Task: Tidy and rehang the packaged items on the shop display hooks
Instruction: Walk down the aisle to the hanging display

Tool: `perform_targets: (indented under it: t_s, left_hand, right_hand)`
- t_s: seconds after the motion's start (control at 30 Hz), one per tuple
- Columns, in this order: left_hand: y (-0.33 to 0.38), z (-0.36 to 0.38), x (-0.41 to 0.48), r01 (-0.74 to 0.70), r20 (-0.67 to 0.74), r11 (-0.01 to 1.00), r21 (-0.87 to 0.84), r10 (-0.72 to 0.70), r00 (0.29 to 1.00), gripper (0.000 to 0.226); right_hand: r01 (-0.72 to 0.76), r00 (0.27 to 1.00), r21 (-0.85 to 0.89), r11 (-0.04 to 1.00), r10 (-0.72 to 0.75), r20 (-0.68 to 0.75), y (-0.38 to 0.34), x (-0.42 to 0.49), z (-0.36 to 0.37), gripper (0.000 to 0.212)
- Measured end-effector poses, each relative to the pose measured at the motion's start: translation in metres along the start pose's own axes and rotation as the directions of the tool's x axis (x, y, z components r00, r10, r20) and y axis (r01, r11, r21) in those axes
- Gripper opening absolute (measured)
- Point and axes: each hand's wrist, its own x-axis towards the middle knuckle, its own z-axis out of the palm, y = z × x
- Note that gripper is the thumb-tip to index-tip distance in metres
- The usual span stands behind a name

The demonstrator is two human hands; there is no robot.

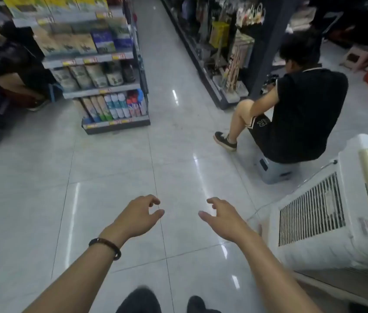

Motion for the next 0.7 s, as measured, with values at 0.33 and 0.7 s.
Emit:
perform_targets:
  t_s: [0.33, 0.7]
  left_hand:
    - [-0.042, -0.024, 0.117, 0.108, 0.070, 0.988, 0.113, -0.117, 0.991, 0.043]
    - [-0.041, -0.155, 0.314, 0.023, 0.122, 0.978, 0.207, -0.049, 0.991, 0.046]
  right_hand:
    - [-0.104, 0.984, -0.152, 0.983, 0.124, 0.126, -0.019, 0.138, 0.005, 0.074]
    - [-0.123, 0.988, -0.310, 0.943, 0.147, 0.056, -0.127, 0.306, -0.055, 0.072]
